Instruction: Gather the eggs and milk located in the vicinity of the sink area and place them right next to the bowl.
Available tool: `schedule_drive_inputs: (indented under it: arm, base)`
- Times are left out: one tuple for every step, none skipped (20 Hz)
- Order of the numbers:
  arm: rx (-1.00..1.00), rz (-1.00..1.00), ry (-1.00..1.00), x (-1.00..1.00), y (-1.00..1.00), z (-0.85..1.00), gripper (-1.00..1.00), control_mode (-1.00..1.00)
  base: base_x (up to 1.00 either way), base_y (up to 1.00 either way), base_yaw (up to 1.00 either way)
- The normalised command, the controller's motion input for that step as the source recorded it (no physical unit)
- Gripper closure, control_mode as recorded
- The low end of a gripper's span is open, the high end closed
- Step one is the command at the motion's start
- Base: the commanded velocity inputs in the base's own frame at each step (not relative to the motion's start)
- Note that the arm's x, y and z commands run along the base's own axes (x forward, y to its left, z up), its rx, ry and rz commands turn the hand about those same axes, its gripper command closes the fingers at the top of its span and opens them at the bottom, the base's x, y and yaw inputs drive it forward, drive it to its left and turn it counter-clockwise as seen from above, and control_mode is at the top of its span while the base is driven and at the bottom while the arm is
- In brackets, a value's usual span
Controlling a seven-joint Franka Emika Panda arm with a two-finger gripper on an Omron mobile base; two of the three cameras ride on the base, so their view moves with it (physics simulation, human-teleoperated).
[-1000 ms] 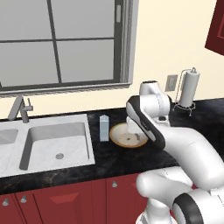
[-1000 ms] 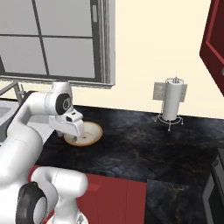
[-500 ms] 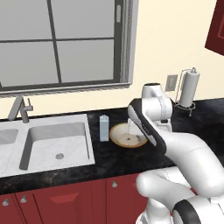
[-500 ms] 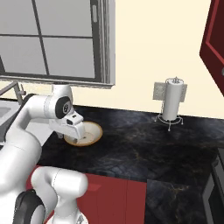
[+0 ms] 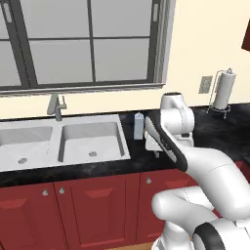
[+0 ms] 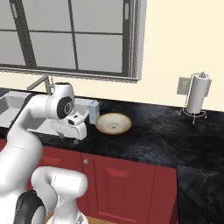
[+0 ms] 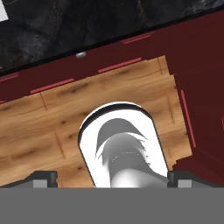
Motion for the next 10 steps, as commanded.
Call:
schedule_drive_inputs:
  arm:
    - [0.0, 0.0, 0.0, 0.0, 0.0, 0.0, -1.0, 1.0]
    - [0.0, 0.0, 0.0, 0.0, 0.0, 0.0, -1.0, 1.0]
    - [0.0, 0.0, 0.0, 0.0, 0.0, 0.0, -1.0, 1.0]
    - [0.0, 0.0, 0.0, 0.0, 0.0, 0.0, -1.0, 1.0]
    - [0.0, 0.0, 0.0, 0.0, 0.0, 0.0, -1.0, 1.0]
    - [0.0, 0.0, 0.0, 0.0, 0.0, 0.0, -1.0, 1.0]
    - [0.0, 0.0, 0.0, 0.0, 0.0, 0.0, -1.0, 1.0]
    - [0.0, 0.0, 0.0, 0.0, 0.0, 0.0, -1.0, 1.0]
    - [0.0, 0.0, 0.0, 0.0, 0.0, 0.0, -1.0, 1.0]
    - [0.0, 0.0, 0.0, 0.0, 0.0, 0.0, -1.0, 1.0]
  base:
    - [0.0, 1.0, 0.43]
    - [0.15, 1.0, 0.43]
    - [0.28, 1.0, 0.41]
    - [0.32, 1.0, 0.37]
    - [0.37, 1.0, 0.34]
    - [0.38, 1.0, 0.32]
    - [0.44, 1.0, 0.29]
    - [0.46, 1.0, 0.25]
    - [0.49, 1.0, 0.22]
    - [0.44, 1.0, 0.19]
